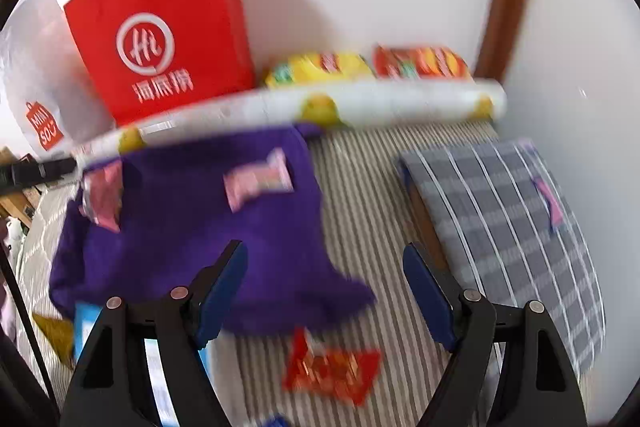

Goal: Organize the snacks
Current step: 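Open the right tool to drop the candy while the left tool releases the pink bag, then grasp the red snack packet with the right tool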

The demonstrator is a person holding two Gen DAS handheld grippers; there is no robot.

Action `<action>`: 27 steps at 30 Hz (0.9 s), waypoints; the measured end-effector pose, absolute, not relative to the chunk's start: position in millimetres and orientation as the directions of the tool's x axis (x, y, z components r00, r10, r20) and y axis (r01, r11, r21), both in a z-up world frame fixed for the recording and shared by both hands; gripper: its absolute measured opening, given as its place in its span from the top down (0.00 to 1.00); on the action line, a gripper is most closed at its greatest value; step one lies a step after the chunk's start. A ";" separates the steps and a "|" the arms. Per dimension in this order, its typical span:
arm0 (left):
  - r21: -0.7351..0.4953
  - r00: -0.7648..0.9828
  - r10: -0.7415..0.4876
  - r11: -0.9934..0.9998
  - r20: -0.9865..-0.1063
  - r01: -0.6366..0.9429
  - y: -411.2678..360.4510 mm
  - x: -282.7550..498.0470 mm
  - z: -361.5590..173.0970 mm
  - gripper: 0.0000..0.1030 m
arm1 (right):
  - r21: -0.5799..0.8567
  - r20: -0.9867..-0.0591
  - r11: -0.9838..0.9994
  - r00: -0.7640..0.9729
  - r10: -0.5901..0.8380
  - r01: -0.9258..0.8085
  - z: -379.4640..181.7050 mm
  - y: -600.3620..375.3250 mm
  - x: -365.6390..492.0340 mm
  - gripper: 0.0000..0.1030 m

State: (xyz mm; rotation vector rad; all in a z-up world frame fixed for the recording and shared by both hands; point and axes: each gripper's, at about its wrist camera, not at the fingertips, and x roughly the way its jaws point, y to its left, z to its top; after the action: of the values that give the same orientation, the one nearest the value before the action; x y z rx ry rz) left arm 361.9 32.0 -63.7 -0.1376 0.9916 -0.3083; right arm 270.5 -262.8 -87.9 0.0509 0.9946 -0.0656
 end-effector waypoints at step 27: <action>-0.144 0.536 -0.139 0.989 -0.833 0.032 85.7 252.8 -66.1 0.25 | 0.144 -0.894 0.986 0.439 0.095 0.080 -167.6 -278.5 238.8 0.41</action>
State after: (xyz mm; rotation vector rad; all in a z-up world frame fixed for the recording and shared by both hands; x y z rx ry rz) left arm 252.8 85.7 -66.1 -0.1163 1.0011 -0.1017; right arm 238.8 -278.5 -167.6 0.1745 1.1181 0.0095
